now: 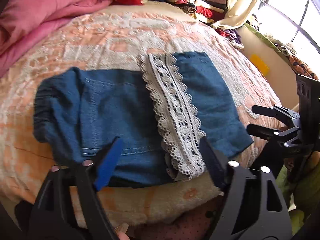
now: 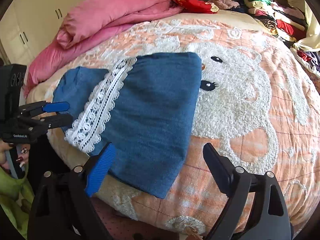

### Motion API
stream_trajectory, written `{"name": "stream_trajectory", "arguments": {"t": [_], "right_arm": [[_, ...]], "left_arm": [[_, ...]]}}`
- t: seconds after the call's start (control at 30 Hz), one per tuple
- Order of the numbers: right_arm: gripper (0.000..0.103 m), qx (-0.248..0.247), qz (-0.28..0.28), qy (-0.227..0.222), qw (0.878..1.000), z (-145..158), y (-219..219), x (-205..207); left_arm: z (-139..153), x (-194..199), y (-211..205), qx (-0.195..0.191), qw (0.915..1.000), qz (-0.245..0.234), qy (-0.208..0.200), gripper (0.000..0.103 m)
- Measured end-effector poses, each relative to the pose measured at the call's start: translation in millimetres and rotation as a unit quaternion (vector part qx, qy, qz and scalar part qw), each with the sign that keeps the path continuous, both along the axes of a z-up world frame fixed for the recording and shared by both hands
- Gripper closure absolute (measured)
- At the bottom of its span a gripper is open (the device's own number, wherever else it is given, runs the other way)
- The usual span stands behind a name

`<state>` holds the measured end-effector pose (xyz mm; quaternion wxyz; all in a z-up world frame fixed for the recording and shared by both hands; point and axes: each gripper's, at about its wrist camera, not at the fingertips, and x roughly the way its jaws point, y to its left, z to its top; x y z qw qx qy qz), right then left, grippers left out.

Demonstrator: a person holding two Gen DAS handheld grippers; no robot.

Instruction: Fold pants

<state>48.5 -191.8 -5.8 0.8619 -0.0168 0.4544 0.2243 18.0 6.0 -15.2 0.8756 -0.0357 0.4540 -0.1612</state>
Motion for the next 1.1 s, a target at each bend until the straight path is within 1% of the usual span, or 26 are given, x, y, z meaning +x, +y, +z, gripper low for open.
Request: {"name": "stream_trajectory", "arguments": {"t": [0.03, 0.17, 0.2, 0.4, 0.6, 0.73, 0.87, 1.0, 1.1], "right_arm": [[0.008, 0.000, -0.003, -0.002, 1.000, 2, -1, 0], [0.007, 0.003, -0.008, -0.008, 1.000, 7, -2, -1], [0.006, 0.002, -0.009, -0.009, 1.000, 9, -2, 0], [0.005, -0.001, -0.004, -0.020, 1.000, 20, 4, 0], [0.005, 0.002, 0.021, -0.038, 0.999, 40, 22, 7], [0.005, 0.009, 0.046, -0.043, 0.998, 52, 42, 16], [0.005, 0.010, 0.081, -0.047, 0.996, 63, 72, 28], [0.005, 0.019, 0.113, -0.044, 0.992, 70, 100, 41], [0.005, 0.021, 0.138, -0.038, 0.989, 69, 124, 55]], "left_arm": [[2, -1, 2, 0.002, 1.0000, 0.002, -0.004, 0.024], [9, -3, 9, 0.007, 0.9998, 0.012, -0.015, 0.011], [10, -4, 11, 0.007, 0.9997, 0.014, -0.017, 0.010], [16, -6, 25, 0.012, 0.9991, 0.033, -0.024, 0.010], [19, -9, 44, 0.013, 0.9977, 0.060, -0.029, 0.010], [18, -12, 58, 0.013, 0.9963, 0.081, -0.028, 0.010], [16, -12, 73, 0.013, 0.9945, 0.100, -0.026, 0.010], [12, -11, 85, 0.008, 0.9931, 0.116, -0.018, 0.010], [6, -10, 92, 0.003, 0.9926, 0.121, -0.009, 0.010]]}}
